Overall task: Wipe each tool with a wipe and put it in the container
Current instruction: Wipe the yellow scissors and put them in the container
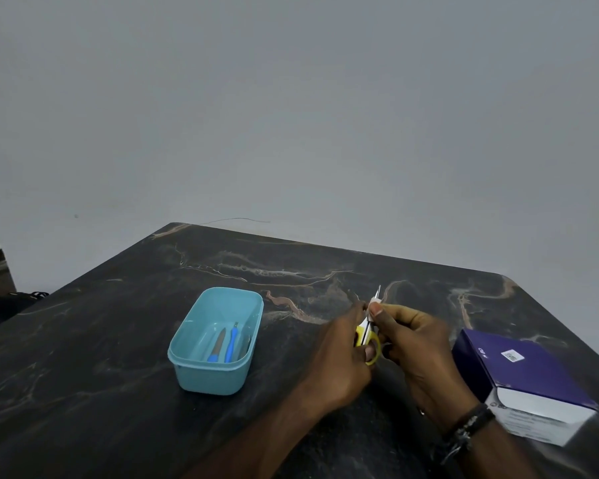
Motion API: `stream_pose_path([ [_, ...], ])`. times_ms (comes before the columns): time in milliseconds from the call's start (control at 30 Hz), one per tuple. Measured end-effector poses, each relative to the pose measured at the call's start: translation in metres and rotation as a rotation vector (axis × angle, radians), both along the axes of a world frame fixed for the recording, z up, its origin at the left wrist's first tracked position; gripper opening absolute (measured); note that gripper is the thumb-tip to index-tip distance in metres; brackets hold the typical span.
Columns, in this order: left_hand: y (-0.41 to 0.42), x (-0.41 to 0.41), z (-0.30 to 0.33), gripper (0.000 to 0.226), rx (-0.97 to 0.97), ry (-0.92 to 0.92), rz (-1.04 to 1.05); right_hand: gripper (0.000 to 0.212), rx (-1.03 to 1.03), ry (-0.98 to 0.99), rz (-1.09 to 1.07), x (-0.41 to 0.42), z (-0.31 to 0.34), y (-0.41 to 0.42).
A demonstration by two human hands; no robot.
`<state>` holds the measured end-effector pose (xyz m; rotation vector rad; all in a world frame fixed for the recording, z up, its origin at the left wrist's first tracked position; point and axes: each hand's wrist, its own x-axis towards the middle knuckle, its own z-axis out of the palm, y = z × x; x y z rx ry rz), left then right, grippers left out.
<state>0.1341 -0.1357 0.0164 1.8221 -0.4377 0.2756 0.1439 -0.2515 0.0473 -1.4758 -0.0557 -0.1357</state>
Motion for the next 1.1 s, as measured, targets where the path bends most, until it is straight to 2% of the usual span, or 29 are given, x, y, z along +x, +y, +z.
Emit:
stream_pose_path([
  [200, -0.003, 0.002, -0.004, 0.038, 0.025, 0.022, -0.041, 0.018, 0.03, -0.038, -0.093, 0.007, -0.002, -0.004],
  [533, 0.0, 0.001, 0.0, 0.039, -0.015, 0.015, -0.04, 0.018, 0.019, 0.014, -0.016, 0.002, 0.001, -0.001],
  [700, -0.003, -0.002, -0.001, 0.056, -0.001, 0.093, -0.102, 0.02, 0.016, -0.016, -0.114, 0.008, 0.0, -0.008],
  [867, 0.0, -0.002, 0.003, 0.046, -0.009, 0.048, -0.055, 0.018, 0.01, -0.001, -0.068, 0.007, -0.002, -0.003],
  [1100, 0.001, -0.006, 0.007, 0.053, -0.002, 0.087, -0.096, 0.019, -0.001, 0.004, -0.094, 0.009, -0.003, -0.005],
])
